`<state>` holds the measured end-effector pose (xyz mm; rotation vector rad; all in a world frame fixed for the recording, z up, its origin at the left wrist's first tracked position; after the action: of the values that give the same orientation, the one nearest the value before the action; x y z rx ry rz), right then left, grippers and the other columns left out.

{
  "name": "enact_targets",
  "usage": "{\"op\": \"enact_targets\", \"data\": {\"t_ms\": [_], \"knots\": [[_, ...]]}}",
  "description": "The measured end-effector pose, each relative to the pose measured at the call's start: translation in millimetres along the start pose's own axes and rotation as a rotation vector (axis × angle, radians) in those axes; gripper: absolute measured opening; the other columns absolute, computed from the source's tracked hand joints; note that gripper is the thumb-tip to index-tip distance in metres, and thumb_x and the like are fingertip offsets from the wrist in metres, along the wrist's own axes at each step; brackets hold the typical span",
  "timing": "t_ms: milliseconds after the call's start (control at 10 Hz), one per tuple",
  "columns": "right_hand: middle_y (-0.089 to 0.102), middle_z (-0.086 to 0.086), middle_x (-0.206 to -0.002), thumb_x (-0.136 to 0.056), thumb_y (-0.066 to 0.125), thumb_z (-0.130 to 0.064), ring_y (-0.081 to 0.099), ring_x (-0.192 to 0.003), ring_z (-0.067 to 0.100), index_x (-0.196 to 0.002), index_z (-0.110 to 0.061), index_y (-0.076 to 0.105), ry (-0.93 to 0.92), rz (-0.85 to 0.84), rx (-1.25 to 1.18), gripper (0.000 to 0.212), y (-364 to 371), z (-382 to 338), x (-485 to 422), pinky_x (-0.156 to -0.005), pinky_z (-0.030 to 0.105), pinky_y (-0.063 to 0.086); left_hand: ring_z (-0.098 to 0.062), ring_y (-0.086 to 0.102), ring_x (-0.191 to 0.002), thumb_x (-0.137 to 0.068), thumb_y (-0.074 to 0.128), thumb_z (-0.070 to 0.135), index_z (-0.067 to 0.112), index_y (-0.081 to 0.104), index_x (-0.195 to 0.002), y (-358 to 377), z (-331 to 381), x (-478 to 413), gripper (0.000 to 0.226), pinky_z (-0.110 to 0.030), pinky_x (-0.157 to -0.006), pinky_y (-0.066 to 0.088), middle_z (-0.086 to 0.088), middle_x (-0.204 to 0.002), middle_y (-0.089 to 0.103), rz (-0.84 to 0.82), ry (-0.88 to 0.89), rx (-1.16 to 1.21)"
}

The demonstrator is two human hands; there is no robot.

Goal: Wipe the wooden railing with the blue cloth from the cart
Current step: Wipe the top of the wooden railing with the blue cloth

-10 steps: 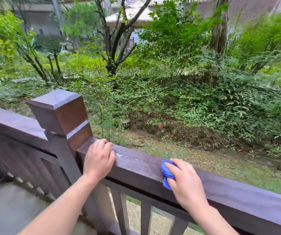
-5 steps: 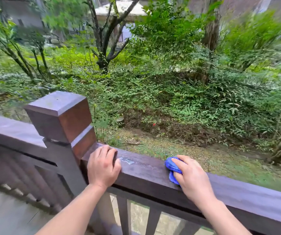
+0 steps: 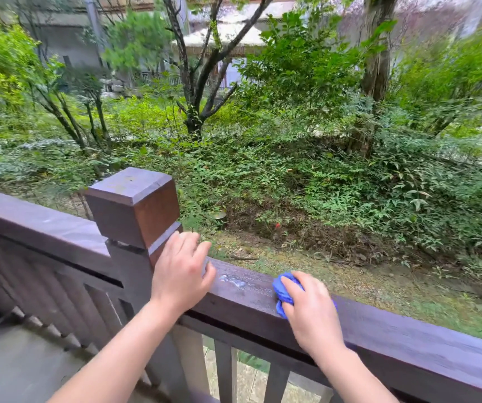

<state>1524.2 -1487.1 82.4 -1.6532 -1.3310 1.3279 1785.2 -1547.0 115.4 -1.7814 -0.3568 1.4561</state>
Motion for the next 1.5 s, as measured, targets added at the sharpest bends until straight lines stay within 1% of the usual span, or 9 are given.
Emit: {"op": "enact_targets", "data": {"t_ms": [200,300,500,700,900,1000,1200,1400,1500], "knots": [[0.061,0.000,-0.122,-0.074,0.070,-0.022,0.053,-0.110,0.026,-0.110,-0.025,0.066,-0.084,0.021,-0.055,0.036,2.2,-4.1,5.3,-0.091,0.034,0.046,-0.040,0.050,-0.124,-0.082,0.054,0.020,0.010,0.064,-0.108,-60.7,-57.1,-68.9,0.030,-0.054,-0.121,0.028,-0.019,-0.121,0.062,0.293,0.002,-0.337],[0.063,0.002,-0.116,-0.075,0.071,-0.021,0.055,-0.104,0.028,-0.110,-0.022,0.067,-0.015,0.026,-0.079,0.035,3.7,-16.3,-1.8,-0.090,0.035,0.046,-0.044,0.058,-0.118,-0.084,0.060,0.021,0.006,0.066,-0.112,-68.2,-81.5,-83.6,0.032,-0.055,-0.106,0.045,-0.025,-0.124,0.064,0.152,-0.120,-0.376],[0.065,-0.001,-0.114,-0.062,0.080,-0.030,0.061,-0.097,0.026,-0.106,-0.031,0.067,-0.189,0.018,-0.046,0.046,11.1,-25.7,-6.7,-0.078,0.033,0.054,-0.032,0.069,-0.085,-0.083,0.057,0.018,0.013,0.072,-0.097,-56.4,-88.2,-84.2,0.021,-0.040,-0.074,0.054,-0.008,-0.093,0.074,0.266,-0.107,-0.296],[0.057,0.001,-0.124,-0.081,0.061,-0.026,0.050,-0.108,0.028,-0.114,-0.024,0.063,-0.024,-0.004,-0.004,0.033,8.9,-32.4,-31.5,-0.093,0.034,0.043,-0.030,0.069,-0.083,-0.083,0.059,0.017,0.013,0.073,-0.097,-52.6,-91.2,-83.0,0.020,-0.039,-0.075,0.054,-0.006,-0.093,0.075,0.366,-0.087,-0.278],[0.058,-0.003,-0.129,-0.076,0.068,-0.026,0.054,-0.115,0.025,-0.119,-0.027,0.061,-0.263,-0.025,-0.073,0.044,13.7,-20.8,-18.9,-0.093,0.032,0.048,-0.030,0.071,-0.086,-0.085,0.058,0.018,0.014,0.074,-0.099,-48.9,-93.7,-82.6,0.022,-0.039,-0.076,0.056,-0.006,-0.095,0.075,0.402,-0.065,-0.271],[0.051,-0.002,-0.135,-0.087,0.054,-0.028,0.045,-0.118,0.025,-0.125,-0.024,0.056,-0.043,0.000,-0.048,0.039,15.2,-31.2,-45.8,-0.100,0.030,0.038,-0.030,0.071,-0.086,-0.085,0.058,0.017,0.013,0.074,-0.099,-49.9,-93.1,-82.6,0.022,-0.039,-0.076,0.056,-0.006,-0.095,0.076,0.412,-0.064,-0.266],[0.061,0.001,-0.125,-0.070,0.069,-0.024,0.056,-0.113,0.028,-0.115,-0.022,0.063,-0.330,-0.073,-0.053,0.046,24.7,-42.3,-18.1,-0.097,0.034,0.047,-0.029,0.071,-0.086,-0.086,0.057,0.017,0.014,0.074,-0.098,-48.6,-94.4,-82.9,0.021,-0.039,-0.076,0.055,-0.005,-0.094,0.075,0.437,-0.063,-0.253],[0.055,0.003,-0.131,-0.082,0.058,-0.025,0.047,-0.119,0.030,-0.117,-0.019,0.060,-0.168,-0.070,-0.035,0.036,27.9,-61.7,-34.6,-0.104,0.034,0.038,-0.028,0.070,-0.085,-0.084,0.059,0.017,0.014,0.074,-0.098,-48.6,-93.6,-81.6,0.021,-0.039,-0.077,0.054,-0.005,-0.094,0.075,0.436,-0.063,-0.257],[0.061,0.000,-0.123,-0.069,0.068,-0.025,0.056,-0.113,0.029,-0.112,-0.022,0.063,-0.412,-0.121,-0.060,0.044,29.7,-62.2,-14.0,-0.100,0.034,0.046,-0.028,0.071,-0.086,-0.085,0.059,0.018,0.015,0.074,-0.099,-48.7,-94.6,-82.8,0.021,-0.039,-0.077,0.054,-0.004,-0.094,0.075,0.438,-0.068,-0.254]]}}
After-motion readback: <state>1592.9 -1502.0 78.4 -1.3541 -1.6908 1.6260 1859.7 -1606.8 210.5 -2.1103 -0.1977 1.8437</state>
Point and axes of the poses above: each hand's wrist, its own x-axis away from the middle knuckle, its own y-axis out of the palm, z = x × y, the point moved 1 cm from there along -x, towards the middle knuckle
